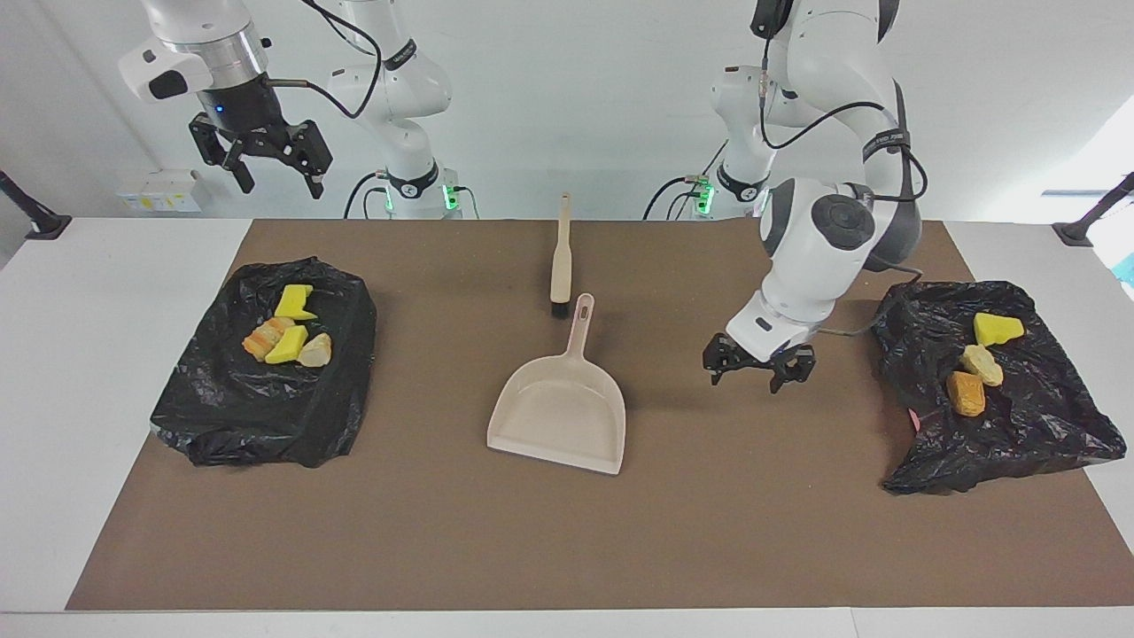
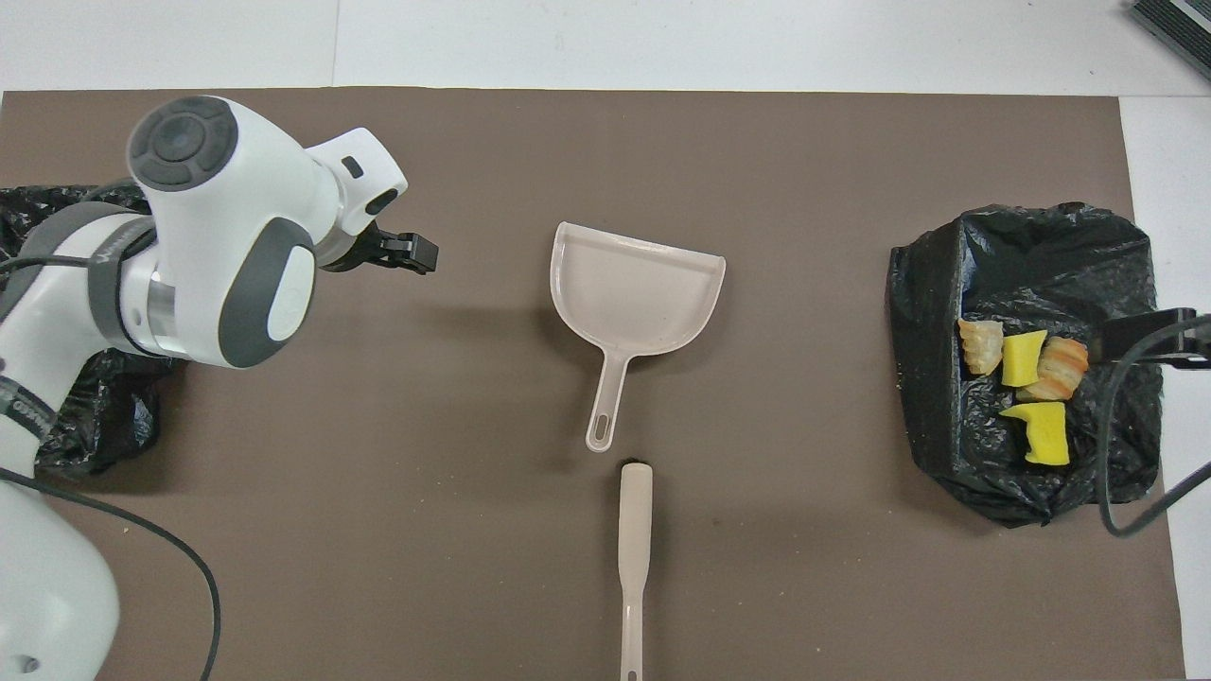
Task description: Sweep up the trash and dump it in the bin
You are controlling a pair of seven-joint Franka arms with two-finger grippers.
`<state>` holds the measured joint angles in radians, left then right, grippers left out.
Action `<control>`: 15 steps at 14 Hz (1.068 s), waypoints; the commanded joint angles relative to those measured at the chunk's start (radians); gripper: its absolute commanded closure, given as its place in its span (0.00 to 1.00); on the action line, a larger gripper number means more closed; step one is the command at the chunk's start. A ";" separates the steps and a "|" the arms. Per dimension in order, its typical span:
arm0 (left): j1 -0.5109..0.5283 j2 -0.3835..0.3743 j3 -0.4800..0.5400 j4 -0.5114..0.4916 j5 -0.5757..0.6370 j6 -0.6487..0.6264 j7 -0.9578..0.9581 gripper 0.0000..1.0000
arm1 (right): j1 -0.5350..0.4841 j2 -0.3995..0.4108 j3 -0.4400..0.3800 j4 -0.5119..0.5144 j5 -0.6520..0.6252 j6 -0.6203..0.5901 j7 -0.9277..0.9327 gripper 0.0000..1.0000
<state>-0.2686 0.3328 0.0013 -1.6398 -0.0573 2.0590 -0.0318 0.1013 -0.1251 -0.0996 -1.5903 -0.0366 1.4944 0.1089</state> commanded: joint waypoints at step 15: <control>0.290 -0.285 0.003 0.001 -0.006 -0.379 0.144 0.00 | -0.012 -0.011 0.000 -0.019 0.023 0.017 -0.021 0.00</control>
<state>0.0140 0.0853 0.0105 -1.6258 -0.0574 1.7223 0.0956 0.1012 -0.1251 -0.1005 -1.5919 -0.0366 1.4944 0.1089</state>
